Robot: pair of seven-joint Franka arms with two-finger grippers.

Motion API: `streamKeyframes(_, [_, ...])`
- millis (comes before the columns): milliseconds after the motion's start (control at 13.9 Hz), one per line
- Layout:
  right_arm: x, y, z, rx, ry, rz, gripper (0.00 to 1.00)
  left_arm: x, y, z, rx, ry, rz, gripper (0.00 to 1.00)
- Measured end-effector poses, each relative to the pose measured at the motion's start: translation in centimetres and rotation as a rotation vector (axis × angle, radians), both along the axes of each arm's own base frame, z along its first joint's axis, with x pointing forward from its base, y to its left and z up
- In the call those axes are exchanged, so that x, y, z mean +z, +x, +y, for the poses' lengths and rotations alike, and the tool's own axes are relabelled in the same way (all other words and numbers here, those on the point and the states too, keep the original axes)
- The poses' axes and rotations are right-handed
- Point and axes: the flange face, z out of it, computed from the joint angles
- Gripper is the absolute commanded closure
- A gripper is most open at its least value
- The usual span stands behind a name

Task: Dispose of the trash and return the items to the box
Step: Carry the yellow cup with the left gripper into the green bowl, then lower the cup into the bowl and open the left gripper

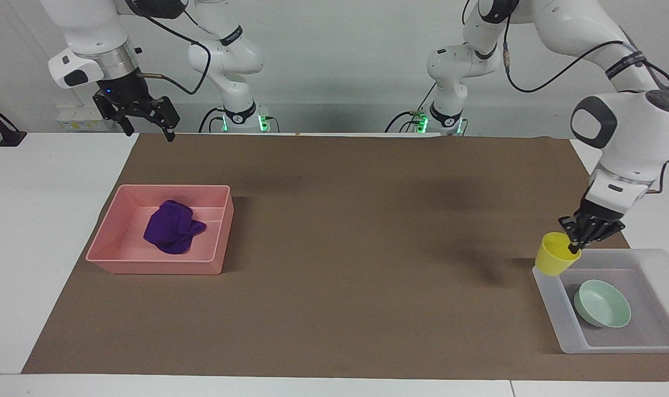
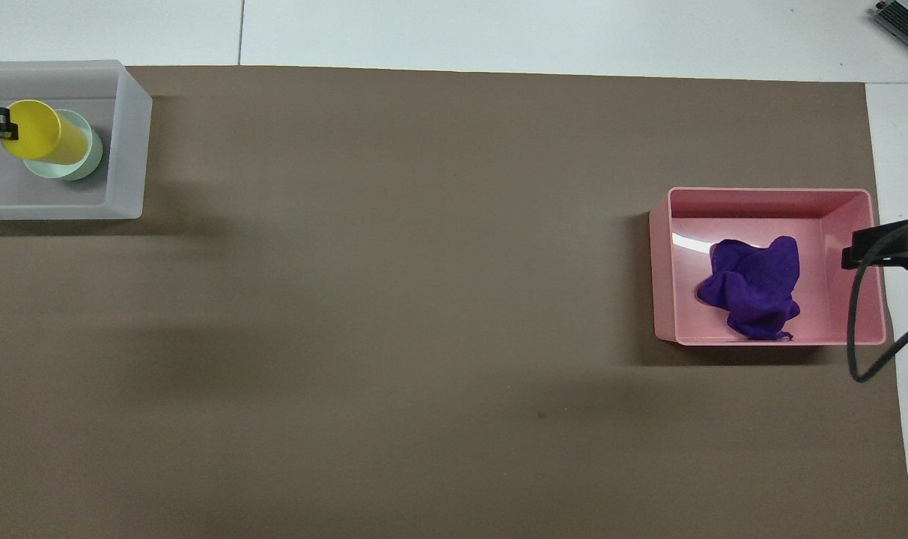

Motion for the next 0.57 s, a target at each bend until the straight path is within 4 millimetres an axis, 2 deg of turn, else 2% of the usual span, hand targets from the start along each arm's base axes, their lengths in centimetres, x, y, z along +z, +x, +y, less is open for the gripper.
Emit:
streamKeyframes(144, [0.0,0.0,0.0,0.000,0.000,0.000,0.00,-2.2,1.9,2.3,-0.001,-0.022,0.013,1.00])
streamKeyframes(287, [0.0,0.0,0.0,0.000,0.000,0.001,0.00,-5.5,3.3,4.6,-0.005,-0.045,0.031,1.00])
streamKeyframes(431, [0.0,0.0,0.0,0.000,0.000,0.001,0.00,-8.6,4.0,6.3,-0.004,-0.060,0.049,1.00])
streamKeyframes(575, [0.0,0.0,0.0,0.000,0.000,0.002,0.00,-10.2,4.3,7.3,0.005,-0.064,0.049,1.00])
